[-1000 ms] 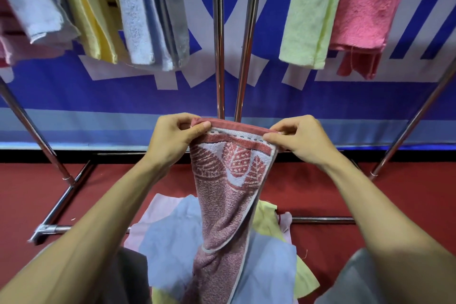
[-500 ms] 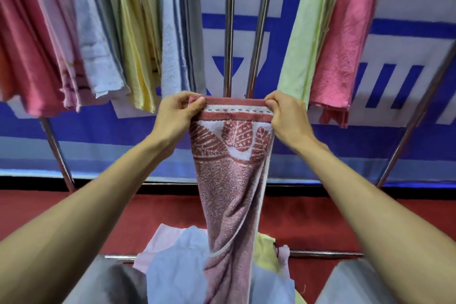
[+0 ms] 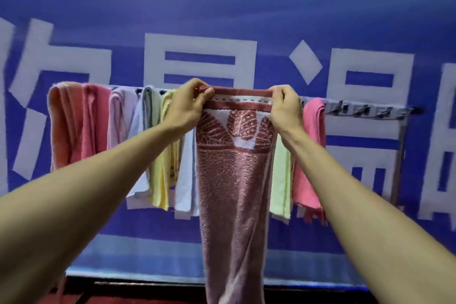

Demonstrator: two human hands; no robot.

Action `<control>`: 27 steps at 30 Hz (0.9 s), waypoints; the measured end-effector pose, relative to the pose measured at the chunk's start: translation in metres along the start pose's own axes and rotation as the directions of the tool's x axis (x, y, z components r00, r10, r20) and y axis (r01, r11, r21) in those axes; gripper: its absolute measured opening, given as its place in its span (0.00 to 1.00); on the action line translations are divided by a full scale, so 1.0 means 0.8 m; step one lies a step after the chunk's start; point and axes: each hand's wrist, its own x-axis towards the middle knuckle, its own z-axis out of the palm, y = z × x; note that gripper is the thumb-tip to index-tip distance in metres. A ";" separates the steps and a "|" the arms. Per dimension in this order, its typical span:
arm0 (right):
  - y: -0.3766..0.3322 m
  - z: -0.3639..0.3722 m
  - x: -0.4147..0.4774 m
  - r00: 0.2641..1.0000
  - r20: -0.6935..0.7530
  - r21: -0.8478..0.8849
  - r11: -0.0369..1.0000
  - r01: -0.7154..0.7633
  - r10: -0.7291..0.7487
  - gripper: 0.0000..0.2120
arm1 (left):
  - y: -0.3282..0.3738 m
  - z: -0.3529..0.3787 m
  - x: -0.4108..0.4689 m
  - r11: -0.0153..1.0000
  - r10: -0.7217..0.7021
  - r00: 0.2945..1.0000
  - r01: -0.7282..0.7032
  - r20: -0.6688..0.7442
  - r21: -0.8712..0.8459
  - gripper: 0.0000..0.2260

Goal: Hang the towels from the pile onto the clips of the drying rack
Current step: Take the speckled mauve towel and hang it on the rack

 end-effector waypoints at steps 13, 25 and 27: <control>-0.017 -0.031 0.017 0.993 0.061 -0.132 0.985 0.109 -0.102 0.02 | 0.017 -0.026 0.018 0.998 -0.041 0.998 0.043 -0.043 0.046 0.04; 0.062 -0.008 -0.018 0.980 0.197 -0.114 0.992 0.061 -0.037 0.02 | -0.053 0.009 -0.033 0.984 -0.178 0.983 0.178 0.054 0.010 0.04; 0.084 -0.006 -0.027 0.966 0.259 -0.177 0.983 0.045 0.003 0.03 | -0.069 0.020 -0.050 0.973 -0.231 0.968 0.231 0.093 0.018 0.03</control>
